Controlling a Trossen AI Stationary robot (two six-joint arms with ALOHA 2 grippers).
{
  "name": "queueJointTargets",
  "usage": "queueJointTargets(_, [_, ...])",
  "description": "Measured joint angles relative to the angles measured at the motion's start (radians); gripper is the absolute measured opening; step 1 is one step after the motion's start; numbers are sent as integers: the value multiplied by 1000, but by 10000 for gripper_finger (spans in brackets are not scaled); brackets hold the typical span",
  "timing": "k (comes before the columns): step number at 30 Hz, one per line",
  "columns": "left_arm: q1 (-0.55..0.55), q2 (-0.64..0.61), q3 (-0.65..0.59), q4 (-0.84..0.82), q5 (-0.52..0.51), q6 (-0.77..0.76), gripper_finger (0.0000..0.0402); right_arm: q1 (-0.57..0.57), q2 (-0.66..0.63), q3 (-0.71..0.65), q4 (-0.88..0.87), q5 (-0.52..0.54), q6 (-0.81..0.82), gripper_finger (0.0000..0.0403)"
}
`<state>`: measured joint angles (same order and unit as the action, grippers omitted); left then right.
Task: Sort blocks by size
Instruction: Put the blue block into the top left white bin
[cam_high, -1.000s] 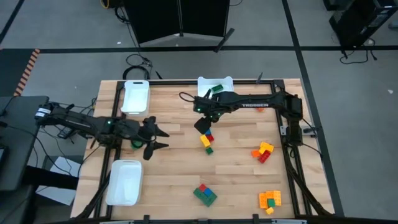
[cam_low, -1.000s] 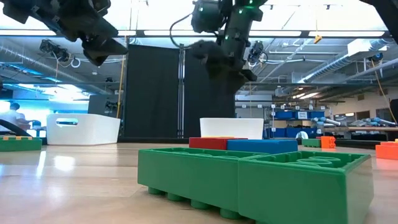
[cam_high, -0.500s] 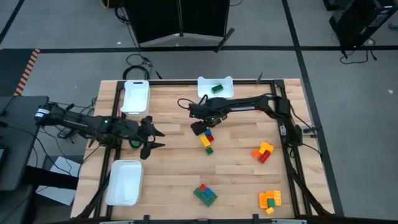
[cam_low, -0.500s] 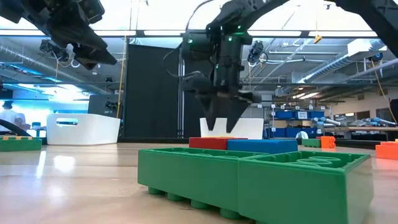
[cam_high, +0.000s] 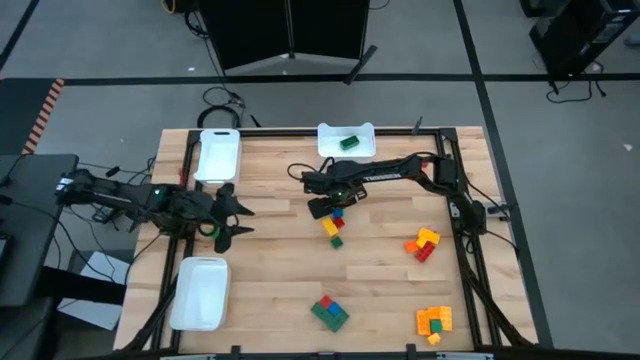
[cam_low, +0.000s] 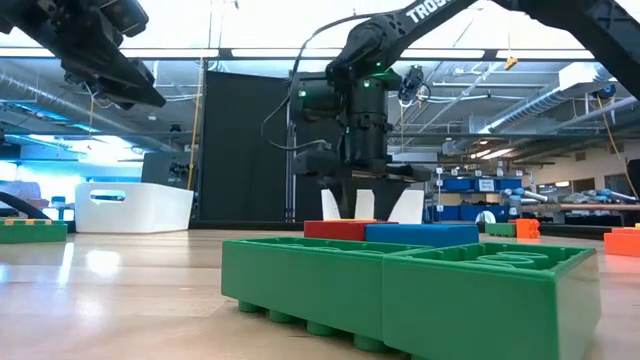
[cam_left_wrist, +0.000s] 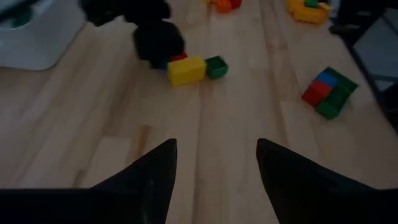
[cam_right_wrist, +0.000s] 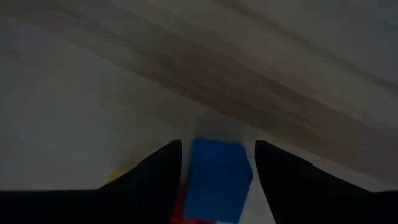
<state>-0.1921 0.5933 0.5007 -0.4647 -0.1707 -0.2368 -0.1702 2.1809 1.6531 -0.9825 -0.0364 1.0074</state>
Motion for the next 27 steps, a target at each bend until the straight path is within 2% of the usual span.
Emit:
queueJointTargets(7, [0,-129,0,-120,-73,0,229,7,7,1,1,-9,48,148])
queueJointTargets(13, [0,-230,-19,-118,-100,-4,229,7,5,1,12,-10,44,145])
queueJointTargets(20, [0,-363,-169,-24,-99,-76,229,8,-19,44,7,21,1,150])
queueJointTargets(24, [0,-419,-257,92,-63,-82,229,13,-20,134,2,41,-112,147])
queueJointTargets(27, [0,-443,-314,178,-13,-57,229,20,-20,225,12,107,-179,149])
